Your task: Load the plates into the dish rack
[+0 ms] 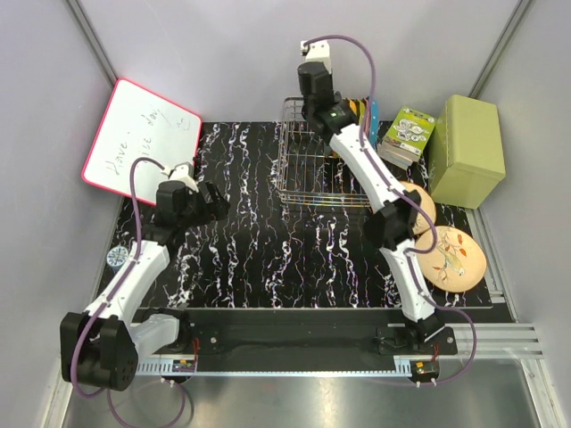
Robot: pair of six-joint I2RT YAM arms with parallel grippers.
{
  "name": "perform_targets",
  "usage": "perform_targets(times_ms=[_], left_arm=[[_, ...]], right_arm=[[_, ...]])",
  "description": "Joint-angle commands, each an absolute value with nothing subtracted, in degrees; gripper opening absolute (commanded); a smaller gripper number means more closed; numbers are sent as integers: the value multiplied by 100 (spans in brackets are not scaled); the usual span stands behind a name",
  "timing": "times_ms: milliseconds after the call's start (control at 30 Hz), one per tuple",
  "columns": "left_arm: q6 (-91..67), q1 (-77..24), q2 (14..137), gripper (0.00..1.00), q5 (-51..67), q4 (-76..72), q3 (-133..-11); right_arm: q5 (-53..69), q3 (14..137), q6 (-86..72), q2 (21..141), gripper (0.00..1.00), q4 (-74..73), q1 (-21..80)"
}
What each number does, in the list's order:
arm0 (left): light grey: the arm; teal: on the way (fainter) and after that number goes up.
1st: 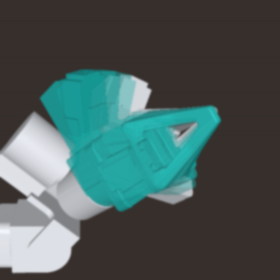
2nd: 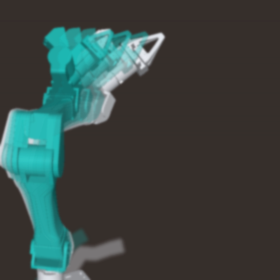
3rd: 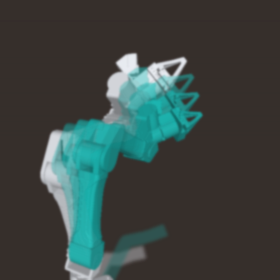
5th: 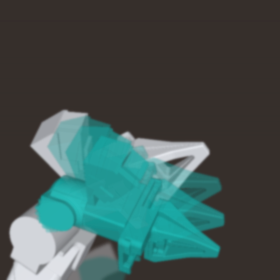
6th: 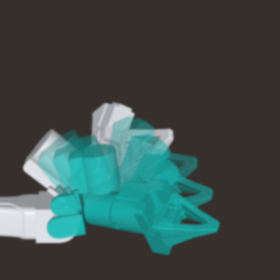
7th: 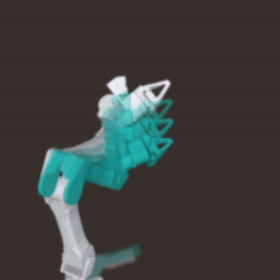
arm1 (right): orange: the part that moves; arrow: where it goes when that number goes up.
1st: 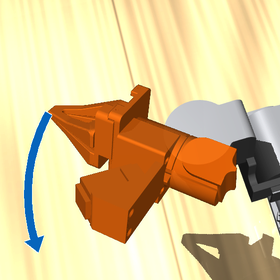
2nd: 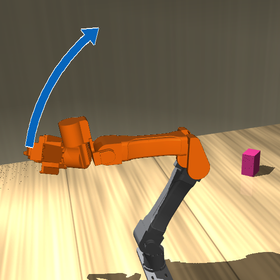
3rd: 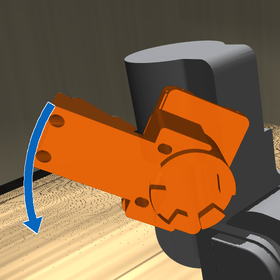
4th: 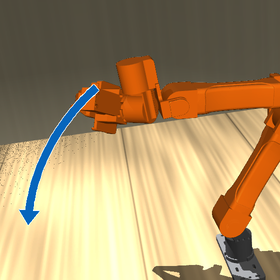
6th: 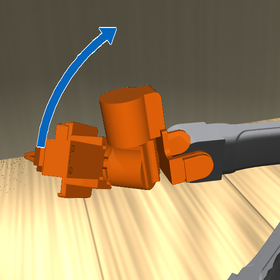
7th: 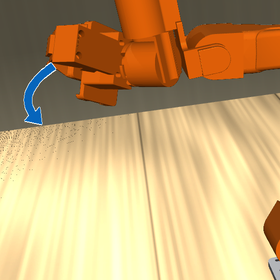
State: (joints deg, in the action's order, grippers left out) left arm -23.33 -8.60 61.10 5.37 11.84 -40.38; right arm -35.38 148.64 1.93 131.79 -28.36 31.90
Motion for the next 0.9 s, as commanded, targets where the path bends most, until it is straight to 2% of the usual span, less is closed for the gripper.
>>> perform_targets(times_ms=[0, 333, 867], left_arm=[[-2198, -844, 6012, 98, 597, 756, -3955], [-2206, -844, 5950, 99, 712, 369, -3665], [-2171, -844, 5748, 99, 668, 150, -3322]], right_arm=[[-5175, 16242, 1089, 13728, 0, -1688, 3322], [-5396, 15566, 1327, 13729, 0, -1292, 3322], [-5203, 15390, 554, 13895, 0, -2214, 3322]])
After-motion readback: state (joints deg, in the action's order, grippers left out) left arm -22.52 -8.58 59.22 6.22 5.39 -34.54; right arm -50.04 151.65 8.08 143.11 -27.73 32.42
